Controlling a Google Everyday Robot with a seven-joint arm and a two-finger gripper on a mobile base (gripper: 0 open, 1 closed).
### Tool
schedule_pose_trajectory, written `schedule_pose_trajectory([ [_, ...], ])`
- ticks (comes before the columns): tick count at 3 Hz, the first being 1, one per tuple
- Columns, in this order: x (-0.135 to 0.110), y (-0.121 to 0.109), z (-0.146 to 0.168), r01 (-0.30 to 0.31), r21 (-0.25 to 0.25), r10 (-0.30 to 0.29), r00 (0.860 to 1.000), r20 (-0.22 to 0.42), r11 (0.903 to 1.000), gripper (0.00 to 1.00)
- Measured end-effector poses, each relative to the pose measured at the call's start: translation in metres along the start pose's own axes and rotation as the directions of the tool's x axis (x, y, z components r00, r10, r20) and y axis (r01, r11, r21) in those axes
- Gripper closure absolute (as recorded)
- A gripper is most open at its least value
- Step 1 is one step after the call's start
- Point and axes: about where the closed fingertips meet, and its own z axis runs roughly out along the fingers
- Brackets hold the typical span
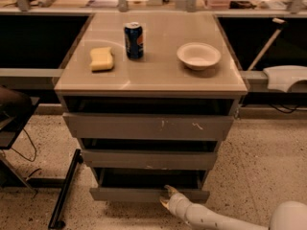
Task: Open bottom drawer
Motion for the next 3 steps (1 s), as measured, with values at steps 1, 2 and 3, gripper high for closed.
schedule_pose_trajectory([
  [1,-0.003,-0.002,-0.004,0.0,0.0,0.0,1.0,0.0,1.0,1.0],
  [2,0.001,0.006,-0.011,-0.005,0.008,0.005,1.0,0.001,0.9999,1.0],
  [3,-0.001,0.005,-0.015,-0.005,0.008,0.005,1.0,0.001,0.9999,1.0],
])
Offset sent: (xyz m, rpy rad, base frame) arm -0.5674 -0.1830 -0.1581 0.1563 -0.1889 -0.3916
